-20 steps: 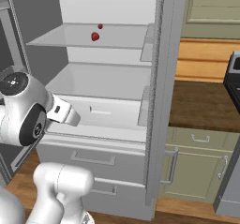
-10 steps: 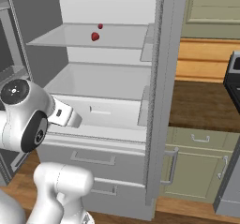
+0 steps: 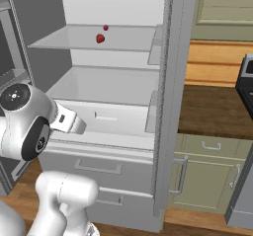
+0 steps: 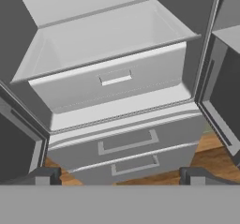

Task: Take the strawberry from the fridge and place it on top of the pancake, located on the dining counter.

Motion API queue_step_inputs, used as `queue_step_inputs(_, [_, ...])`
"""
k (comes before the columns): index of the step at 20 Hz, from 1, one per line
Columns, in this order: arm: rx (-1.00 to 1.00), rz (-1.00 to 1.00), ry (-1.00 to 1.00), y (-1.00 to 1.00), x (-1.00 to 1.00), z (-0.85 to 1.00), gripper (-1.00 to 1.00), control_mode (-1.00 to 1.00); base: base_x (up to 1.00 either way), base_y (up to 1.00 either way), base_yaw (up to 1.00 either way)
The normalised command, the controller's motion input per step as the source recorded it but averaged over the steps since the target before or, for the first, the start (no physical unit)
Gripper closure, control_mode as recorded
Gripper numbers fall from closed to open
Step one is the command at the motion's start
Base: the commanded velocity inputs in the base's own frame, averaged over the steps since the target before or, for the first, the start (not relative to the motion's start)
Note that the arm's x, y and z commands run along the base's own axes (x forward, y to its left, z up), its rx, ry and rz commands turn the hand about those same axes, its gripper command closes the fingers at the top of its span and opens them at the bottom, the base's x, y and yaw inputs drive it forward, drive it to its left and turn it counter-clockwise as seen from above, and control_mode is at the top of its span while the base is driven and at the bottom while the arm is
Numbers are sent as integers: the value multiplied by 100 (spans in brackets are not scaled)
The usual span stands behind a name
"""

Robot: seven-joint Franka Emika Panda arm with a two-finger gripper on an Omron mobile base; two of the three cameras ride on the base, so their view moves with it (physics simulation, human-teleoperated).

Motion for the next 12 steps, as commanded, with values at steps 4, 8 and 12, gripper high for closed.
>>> queue_step_inputs(4, [0,0,0,0,3,0,-100,100,6,0,0])
queue_step_inputs(8, [0,0,0,0,0,0,-100,100,53,21,0])
queue_step_inputs(12, [0,0,0,0,0,0,-100,100,74,39,0])
